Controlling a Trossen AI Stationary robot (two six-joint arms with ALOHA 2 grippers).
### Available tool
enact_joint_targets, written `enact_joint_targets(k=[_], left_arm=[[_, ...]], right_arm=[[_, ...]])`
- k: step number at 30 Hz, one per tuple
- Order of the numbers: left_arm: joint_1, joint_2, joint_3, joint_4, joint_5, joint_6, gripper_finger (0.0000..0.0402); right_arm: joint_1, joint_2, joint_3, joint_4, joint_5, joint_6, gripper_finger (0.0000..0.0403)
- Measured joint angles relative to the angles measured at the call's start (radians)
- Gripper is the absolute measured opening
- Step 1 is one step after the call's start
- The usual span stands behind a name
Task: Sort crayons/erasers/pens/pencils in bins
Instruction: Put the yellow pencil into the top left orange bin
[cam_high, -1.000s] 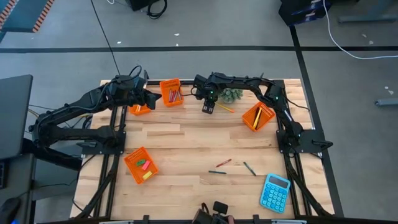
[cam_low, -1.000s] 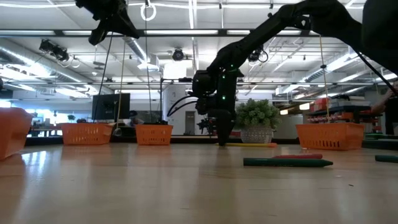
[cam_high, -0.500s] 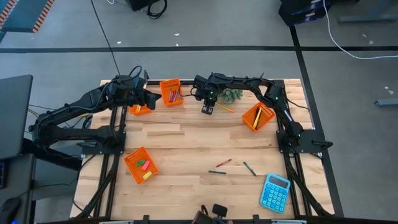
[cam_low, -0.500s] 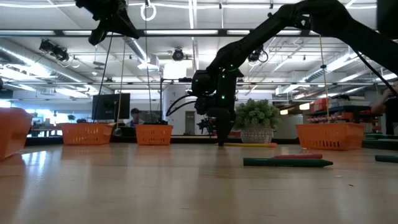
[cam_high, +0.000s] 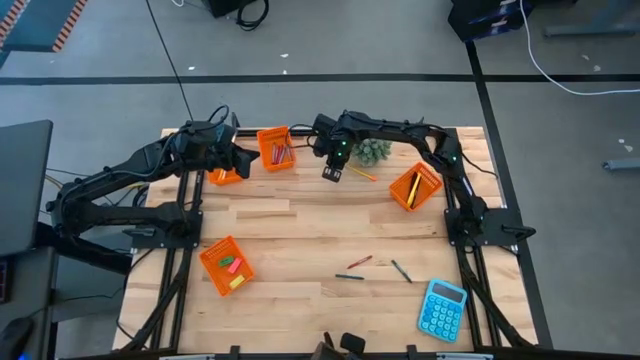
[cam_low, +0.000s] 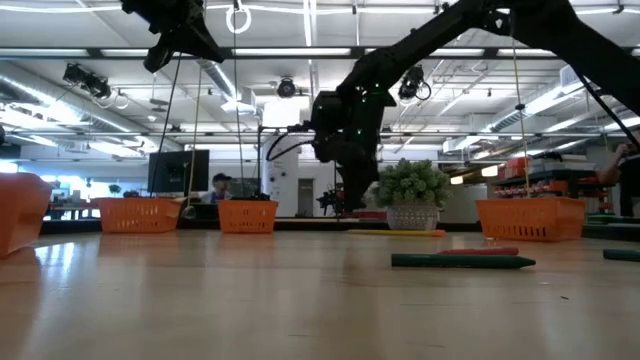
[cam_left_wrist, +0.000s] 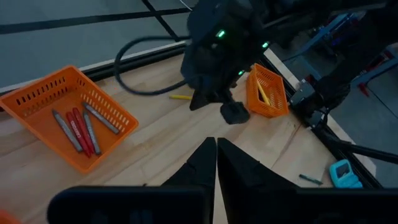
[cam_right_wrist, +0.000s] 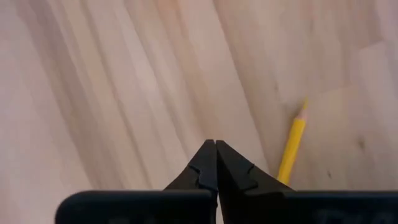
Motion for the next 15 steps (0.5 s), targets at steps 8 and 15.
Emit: enact_joint_targets(k=[8, 15], left_arm=[[0.000, 0.000, 0.000, -0.001, 0.000, 0.008, 0.0013], [0.000, 0.000, 0.000, -0.005, 0.000, 0.003, 0.0027]], right_arm=[[-0.014, -0.013, 0.001, 0.020, 0.098, 0.000, 0.0028], [-0.043, -0.005, -0.037, 0.047, 0.083, 0.034, 0.0114]])
